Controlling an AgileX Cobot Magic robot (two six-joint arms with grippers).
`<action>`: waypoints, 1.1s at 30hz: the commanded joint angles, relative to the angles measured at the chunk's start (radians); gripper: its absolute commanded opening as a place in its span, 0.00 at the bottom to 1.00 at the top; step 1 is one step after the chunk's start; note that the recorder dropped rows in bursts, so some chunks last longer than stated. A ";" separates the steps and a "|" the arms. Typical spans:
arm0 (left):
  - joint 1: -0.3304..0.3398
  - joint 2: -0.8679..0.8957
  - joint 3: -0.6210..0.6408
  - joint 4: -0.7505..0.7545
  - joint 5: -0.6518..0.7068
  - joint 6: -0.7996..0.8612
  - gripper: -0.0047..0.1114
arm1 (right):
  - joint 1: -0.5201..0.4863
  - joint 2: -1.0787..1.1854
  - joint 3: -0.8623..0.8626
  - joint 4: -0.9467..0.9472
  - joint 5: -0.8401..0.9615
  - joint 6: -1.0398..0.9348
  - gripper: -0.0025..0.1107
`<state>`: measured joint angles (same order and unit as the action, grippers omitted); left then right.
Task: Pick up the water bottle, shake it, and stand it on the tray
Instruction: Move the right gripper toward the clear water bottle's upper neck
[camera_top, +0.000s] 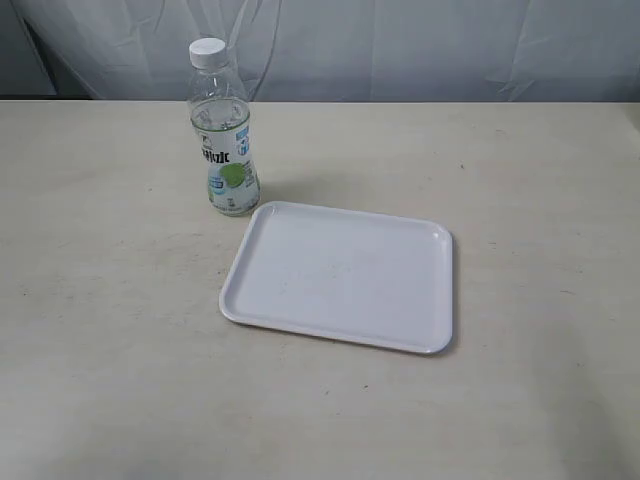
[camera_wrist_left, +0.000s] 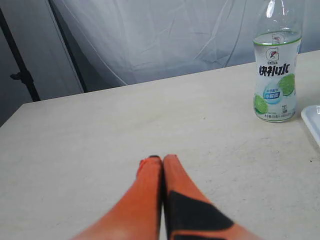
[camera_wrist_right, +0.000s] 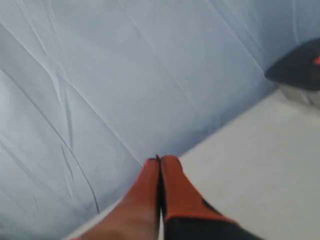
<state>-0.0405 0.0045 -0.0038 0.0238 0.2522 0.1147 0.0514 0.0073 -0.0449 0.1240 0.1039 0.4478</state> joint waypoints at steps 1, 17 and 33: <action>0.000 -0.005 0.004 0.000 -0.013 -0.002 0.04 | 0.002 -0.007 0.001 0.006 -0.259 -0.003 0.02; 0.000 -0.005 0.004 0.000 -0.013 -0.002 0.04 | 0.367 0.390 -0.259 -0.302 -0.247 0.192 0.02; 0.000 -0.005 0.004 0.000 -0.013 -0.002 0.04 | 0.707 1.712 -1.069 -0.591 -0.023 -0.029 0.02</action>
<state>-0.0405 0.0045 -0.0038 0.0238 0.2522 0.1147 0.7402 1.6519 -1.0351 -0.4516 0.0503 0.4409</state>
